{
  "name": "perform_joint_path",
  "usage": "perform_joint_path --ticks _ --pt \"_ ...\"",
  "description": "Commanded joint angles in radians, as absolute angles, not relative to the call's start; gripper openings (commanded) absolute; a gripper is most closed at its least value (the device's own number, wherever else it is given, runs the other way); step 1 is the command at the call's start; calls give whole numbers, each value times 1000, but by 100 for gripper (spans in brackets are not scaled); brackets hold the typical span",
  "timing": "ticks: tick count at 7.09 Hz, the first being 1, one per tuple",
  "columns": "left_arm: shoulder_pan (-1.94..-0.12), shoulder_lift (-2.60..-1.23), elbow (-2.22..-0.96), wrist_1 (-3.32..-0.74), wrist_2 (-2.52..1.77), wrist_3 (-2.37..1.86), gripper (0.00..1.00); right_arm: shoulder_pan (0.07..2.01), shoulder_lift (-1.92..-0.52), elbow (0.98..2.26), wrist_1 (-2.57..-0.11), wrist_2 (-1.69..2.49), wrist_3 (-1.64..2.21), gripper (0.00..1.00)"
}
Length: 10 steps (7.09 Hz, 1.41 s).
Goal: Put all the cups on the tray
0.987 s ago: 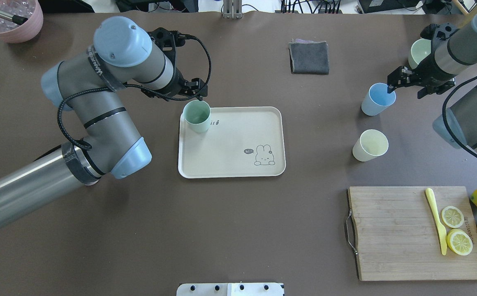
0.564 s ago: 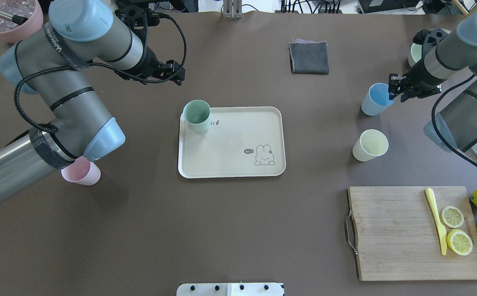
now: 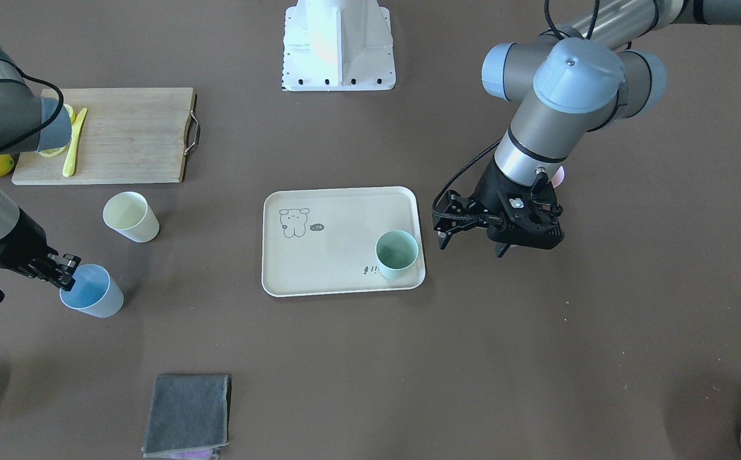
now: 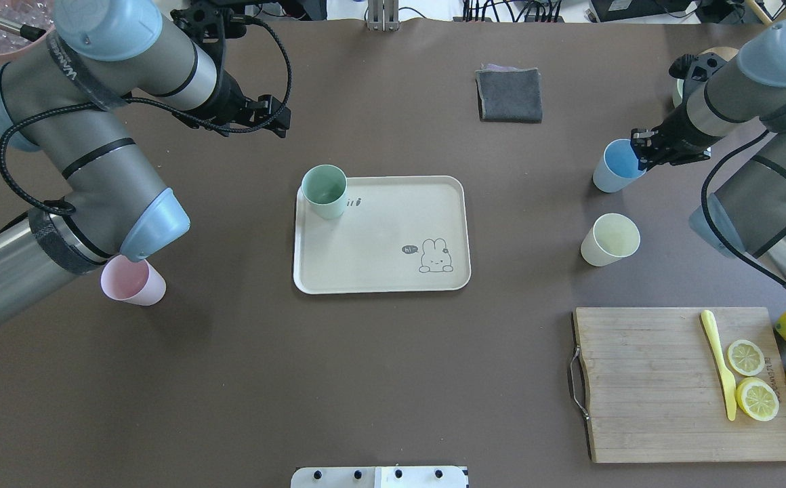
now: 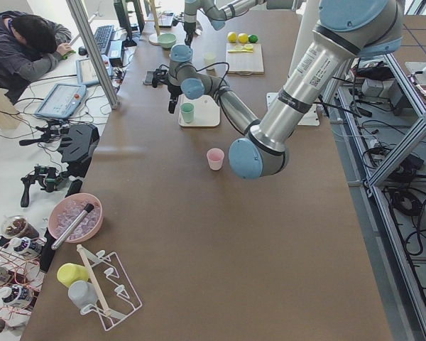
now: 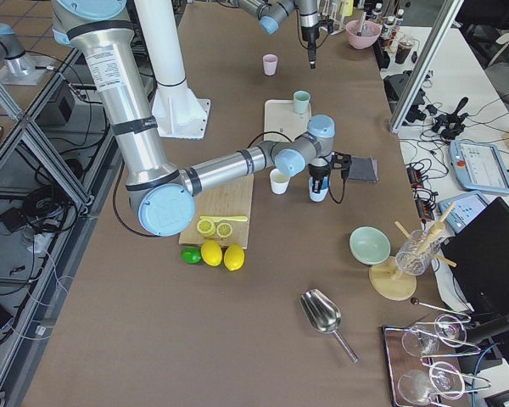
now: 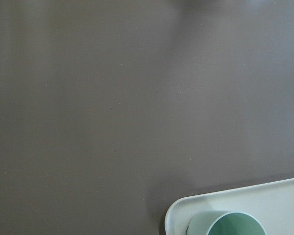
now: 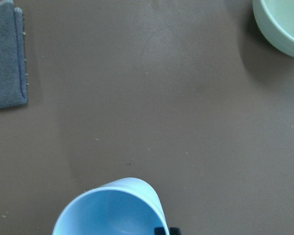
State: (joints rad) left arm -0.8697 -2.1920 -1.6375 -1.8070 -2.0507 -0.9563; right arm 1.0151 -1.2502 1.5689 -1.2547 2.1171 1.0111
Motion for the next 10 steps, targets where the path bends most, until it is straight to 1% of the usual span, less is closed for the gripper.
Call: perform_joint_path --ticks 1,2,4,5,6,7,9,10 --pt "-964 -2099 -1708 -1743 -2137 -790 99 1014 -1191 1598 -1261 2121 1140 0" --pt "-1009 -2029 -1753 -1720 -2161 -719 99 990 -1145 1617 -1310 2120 1225 0" --pt "-1029 -1868 -1852 -1723 -2161 -626 99 913 -1022 1637 -1438 2105 1345 0" --pt "-1032 -1826 -1891 -1723 -2160 -626 99 841 -967 1634 -1465 2051 1423 0" --pt "-1032 -1810 -1897 -1724 -2157 -624 99 778 -907 1620 -1506 1989 1463 0" --pt "-1032 -1810 -1898 -1726 -2154 -624 99 731 -897 1620 -1512 1968 1498 0" --pt "-1038 -1810 -1905 -1727 -2154 -626 99 658 -838 1556 -1506 1908 1546 0" --pt "-1039 -1810 -1904 -1727 -2154 -624 99 637 -844 1539 -1490 1884 1545 0"
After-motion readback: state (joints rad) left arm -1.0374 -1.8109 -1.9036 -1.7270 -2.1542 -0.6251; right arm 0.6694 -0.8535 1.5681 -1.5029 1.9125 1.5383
